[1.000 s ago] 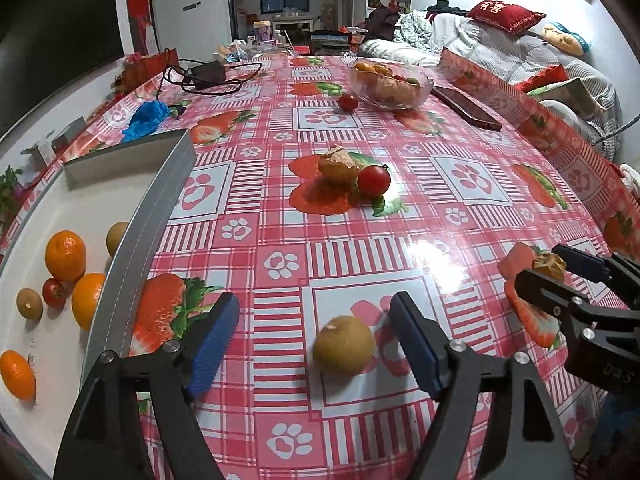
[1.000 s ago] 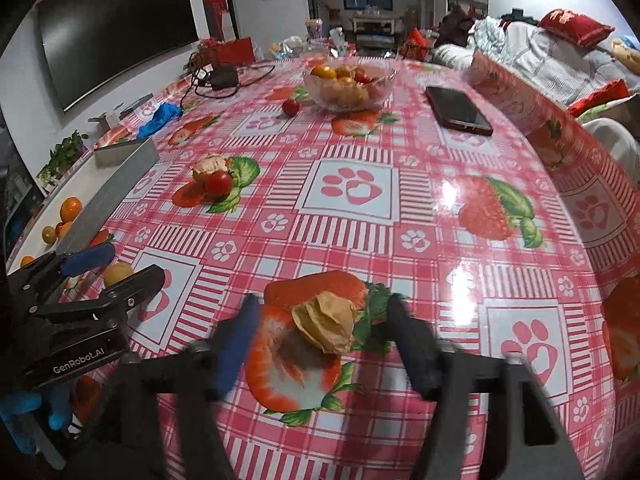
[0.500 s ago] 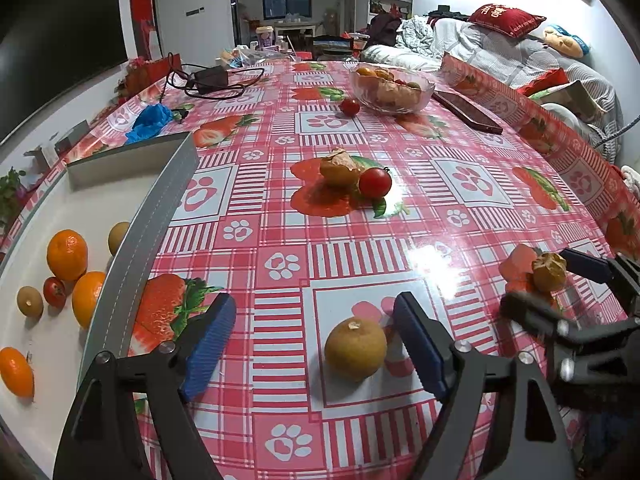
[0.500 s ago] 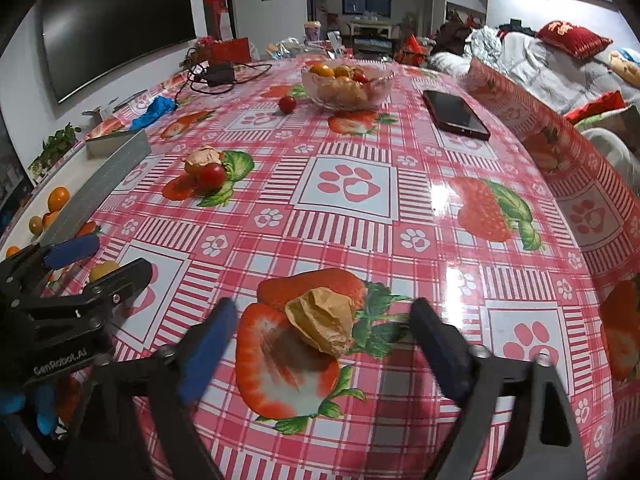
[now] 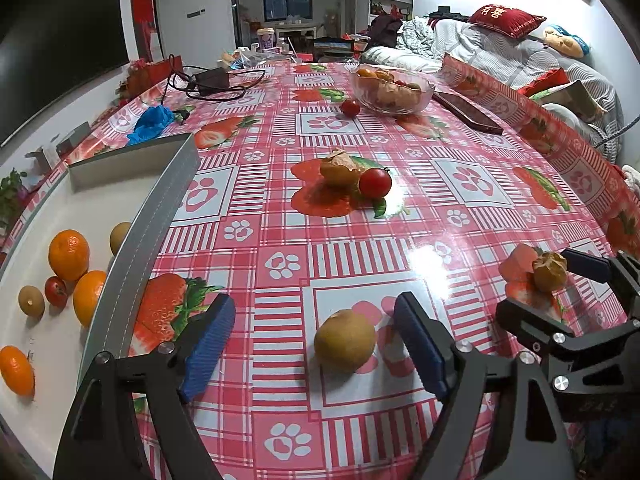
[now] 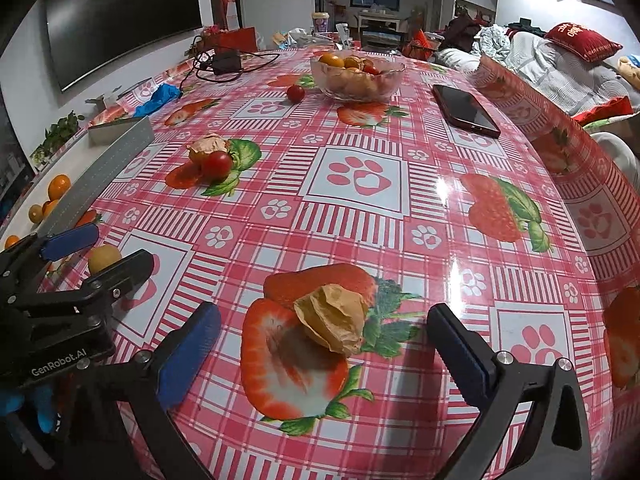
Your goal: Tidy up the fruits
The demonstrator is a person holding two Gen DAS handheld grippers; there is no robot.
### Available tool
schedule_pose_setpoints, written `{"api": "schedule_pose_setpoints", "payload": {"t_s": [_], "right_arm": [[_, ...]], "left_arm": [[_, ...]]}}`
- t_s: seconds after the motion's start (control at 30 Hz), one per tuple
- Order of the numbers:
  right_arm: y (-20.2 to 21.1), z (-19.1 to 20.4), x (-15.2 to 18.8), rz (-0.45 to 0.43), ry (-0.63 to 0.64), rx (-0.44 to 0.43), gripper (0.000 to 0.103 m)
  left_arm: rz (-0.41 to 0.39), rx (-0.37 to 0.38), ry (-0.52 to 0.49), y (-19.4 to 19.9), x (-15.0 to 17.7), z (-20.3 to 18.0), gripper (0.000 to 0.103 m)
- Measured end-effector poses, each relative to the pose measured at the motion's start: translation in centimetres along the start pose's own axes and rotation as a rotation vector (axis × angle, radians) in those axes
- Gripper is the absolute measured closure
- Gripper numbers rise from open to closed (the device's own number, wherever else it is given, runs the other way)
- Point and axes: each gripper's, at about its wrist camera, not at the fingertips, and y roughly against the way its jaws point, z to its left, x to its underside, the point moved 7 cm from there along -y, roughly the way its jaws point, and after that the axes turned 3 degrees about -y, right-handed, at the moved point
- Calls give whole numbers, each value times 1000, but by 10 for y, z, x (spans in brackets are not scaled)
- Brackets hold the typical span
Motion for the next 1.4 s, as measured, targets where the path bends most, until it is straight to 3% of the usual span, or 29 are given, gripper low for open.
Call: {"api": "schedule_pose_setpoints", "payload": {"t_s": [1.4], "right_arm": [[1, 1, 1, -2, 0, 2, 0]], "left_arm": [[0, 0, -1, 0, 0, 0, 17]]}}
